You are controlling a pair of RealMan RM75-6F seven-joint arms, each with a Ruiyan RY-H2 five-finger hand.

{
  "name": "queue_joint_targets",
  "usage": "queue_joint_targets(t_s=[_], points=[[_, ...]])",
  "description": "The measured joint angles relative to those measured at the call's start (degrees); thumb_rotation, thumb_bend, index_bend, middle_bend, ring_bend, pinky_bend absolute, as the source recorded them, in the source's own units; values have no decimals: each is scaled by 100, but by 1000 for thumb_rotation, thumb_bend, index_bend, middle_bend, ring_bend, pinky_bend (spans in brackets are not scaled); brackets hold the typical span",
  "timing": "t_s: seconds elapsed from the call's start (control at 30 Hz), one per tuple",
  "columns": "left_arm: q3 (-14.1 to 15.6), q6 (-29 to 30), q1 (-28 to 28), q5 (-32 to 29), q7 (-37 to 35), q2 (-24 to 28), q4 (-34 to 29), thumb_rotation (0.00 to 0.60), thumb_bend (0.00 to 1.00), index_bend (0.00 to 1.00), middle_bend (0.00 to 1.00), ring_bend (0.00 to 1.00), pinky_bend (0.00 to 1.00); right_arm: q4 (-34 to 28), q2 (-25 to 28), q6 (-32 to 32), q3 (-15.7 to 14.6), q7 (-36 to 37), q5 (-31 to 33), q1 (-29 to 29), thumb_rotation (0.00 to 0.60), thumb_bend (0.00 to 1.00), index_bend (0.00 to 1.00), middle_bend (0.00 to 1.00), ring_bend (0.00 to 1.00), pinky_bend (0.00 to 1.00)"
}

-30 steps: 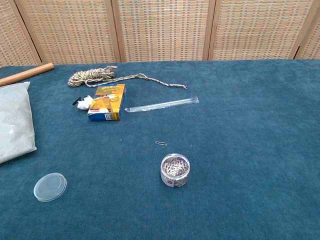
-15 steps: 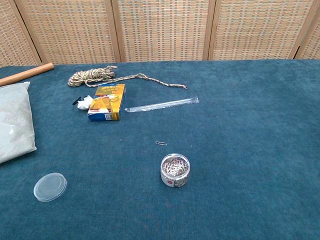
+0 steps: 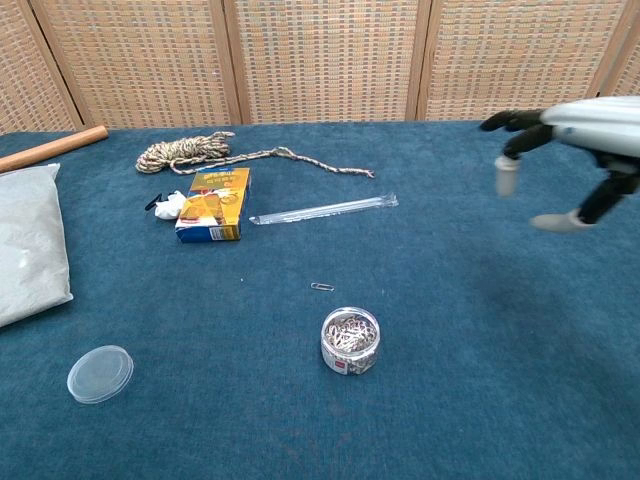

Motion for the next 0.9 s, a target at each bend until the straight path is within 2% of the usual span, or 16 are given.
queue_joint_targets(t_s=[0.23, 0.37, 0.63, 0.9], points=[[4, -215, -98, -92, 72, -47, 43, 600, 0, 0, 0, 0, 0, 263, -833, -613, 172, -590, 1463, 820, 600, 326, 435, 0, 0, 0], [-4, -257, -119, -149, 76, -68, 60, 600, 0, 0, 0, 0, 0, 530, -1404, -703, 196, -860, 2152, 1266, 600, 334, 437, 0, 0, 0], [-21, -369, -178, -251, 67, -80, 99, 600, 0, 0, 0, 0, 0, 1381, -2315, -601, 169, -1224, 2936, 1904, 600, 333, 437, 0, 0, 0], [-46, -467, -227, -357, 37, -79, 131, 600, 0, 0, 0, 0, 0, 1891, -2778, -641, 129, -1305, 3274, 2314, 600, 334, 436, 0, 0, 0]])
